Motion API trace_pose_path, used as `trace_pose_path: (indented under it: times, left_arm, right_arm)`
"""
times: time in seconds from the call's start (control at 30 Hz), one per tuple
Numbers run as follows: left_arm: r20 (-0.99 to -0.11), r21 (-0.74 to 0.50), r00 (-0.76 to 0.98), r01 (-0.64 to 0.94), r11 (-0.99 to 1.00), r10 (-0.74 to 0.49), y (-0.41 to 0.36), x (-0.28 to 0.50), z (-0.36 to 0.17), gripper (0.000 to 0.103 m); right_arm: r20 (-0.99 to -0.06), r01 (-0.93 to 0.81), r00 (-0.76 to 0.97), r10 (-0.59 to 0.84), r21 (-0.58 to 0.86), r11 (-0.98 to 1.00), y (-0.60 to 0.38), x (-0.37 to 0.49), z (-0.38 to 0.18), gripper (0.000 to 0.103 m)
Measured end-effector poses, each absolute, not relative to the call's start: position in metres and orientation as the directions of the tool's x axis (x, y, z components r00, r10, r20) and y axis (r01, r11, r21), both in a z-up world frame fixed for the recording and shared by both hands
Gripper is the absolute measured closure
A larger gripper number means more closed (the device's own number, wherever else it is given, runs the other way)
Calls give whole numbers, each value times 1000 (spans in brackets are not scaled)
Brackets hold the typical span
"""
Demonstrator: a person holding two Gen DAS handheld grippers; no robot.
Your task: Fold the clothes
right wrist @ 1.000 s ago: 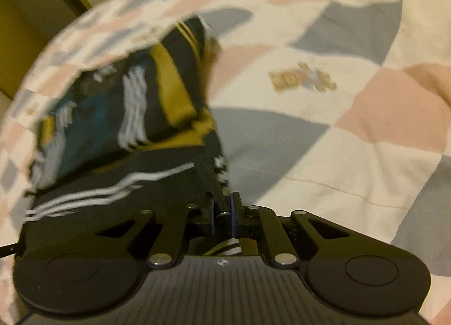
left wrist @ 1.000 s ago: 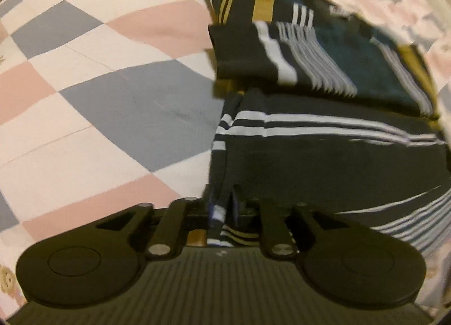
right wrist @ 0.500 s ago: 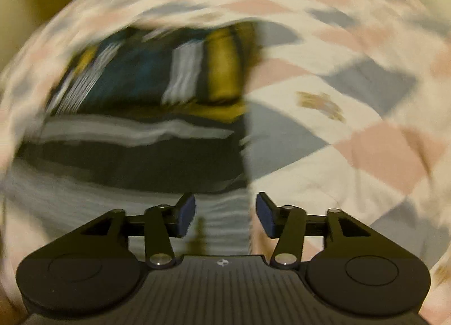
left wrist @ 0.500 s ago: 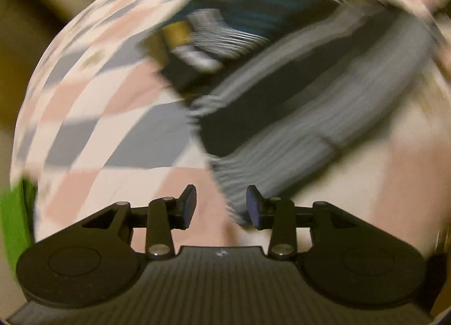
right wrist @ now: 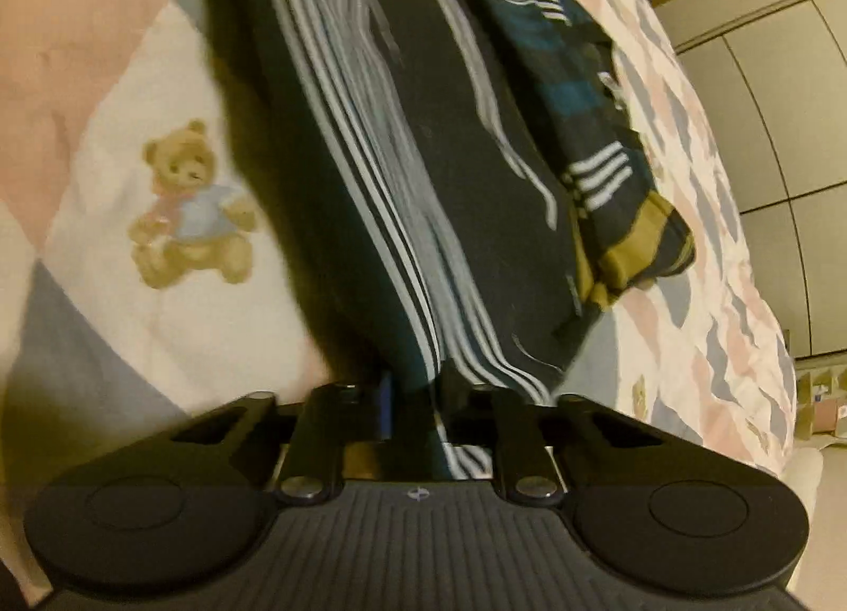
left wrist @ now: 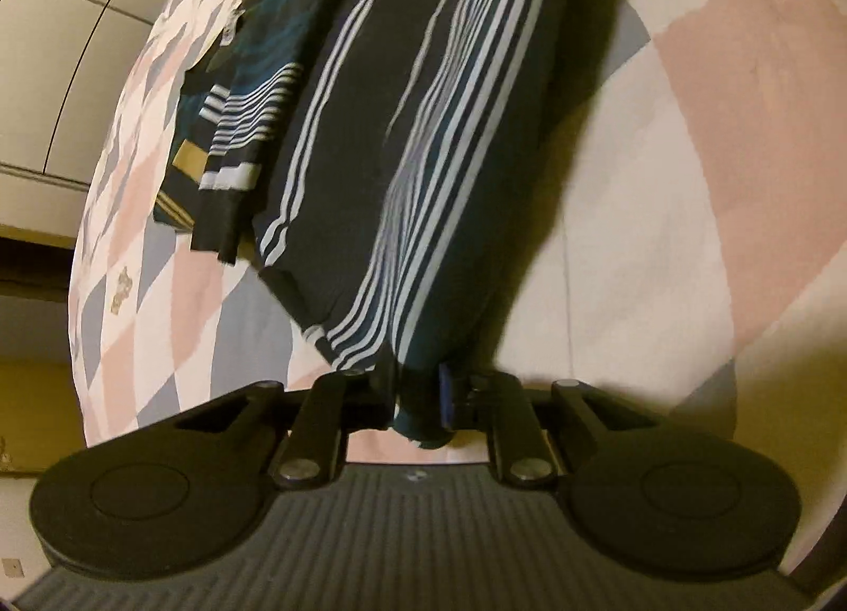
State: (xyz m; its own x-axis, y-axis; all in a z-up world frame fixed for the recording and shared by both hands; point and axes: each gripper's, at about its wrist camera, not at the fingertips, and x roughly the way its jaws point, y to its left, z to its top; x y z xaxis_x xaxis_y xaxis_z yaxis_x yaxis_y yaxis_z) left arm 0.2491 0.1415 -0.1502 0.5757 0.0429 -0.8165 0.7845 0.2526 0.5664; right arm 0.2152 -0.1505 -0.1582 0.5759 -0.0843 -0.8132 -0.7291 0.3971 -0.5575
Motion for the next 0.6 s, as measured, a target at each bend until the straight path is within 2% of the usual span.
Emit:
trace_pose_path:
  times: [0.17,0.23,0.27,0.3,0.33,0.47,0.53,0.57,0.6]
  left_arm:
    - [-810,577,583,777,253,58,138,245,-162,86]
    - [-791,601,610,759,250,49,136,235,-156,80]
    - [-780,614,624,750,247,46,135,230,-154,77]
    - [-768,629,638,741,233,46,136,226,-156,68]
    - [-759,642,649,736,217,46,137,221,-158,66]
    - [-742,667,669,730,147,45,137,216,-175,66]
    - [-770,631,637,753,188,35,140,230,-163,69]
    - [-783,612,621,763,208,29,141,237,-157,73]
    - [-796,593,604,772,228,23,143,243,-151,82]
  right_arm:
    - [-824,-743,557,-101,-549,383,-157,218,-168,89]
    - [-817,-733,566,-110,-559,388,-155,212,-167,74]
    - [-812,-724,573,-110,-564,396,-155,209,-165,70]
    - [-808,-716,579,-111,-569,404,-155,206,-162,56]
    - [-803,-716,586,-110,-576,394,-156,200,-163,52]
    - [-775,-718,622,-108,-620,318,-159,181,-172,52]
    - [-756,-713,646,-105,-647,269,-158,181,-178,52]
    - [-750,-711,653,-106,-655,256,-157,183,-181,52]
    - [-744,-709,659,-108,-663,242,-157,186,-183,54]
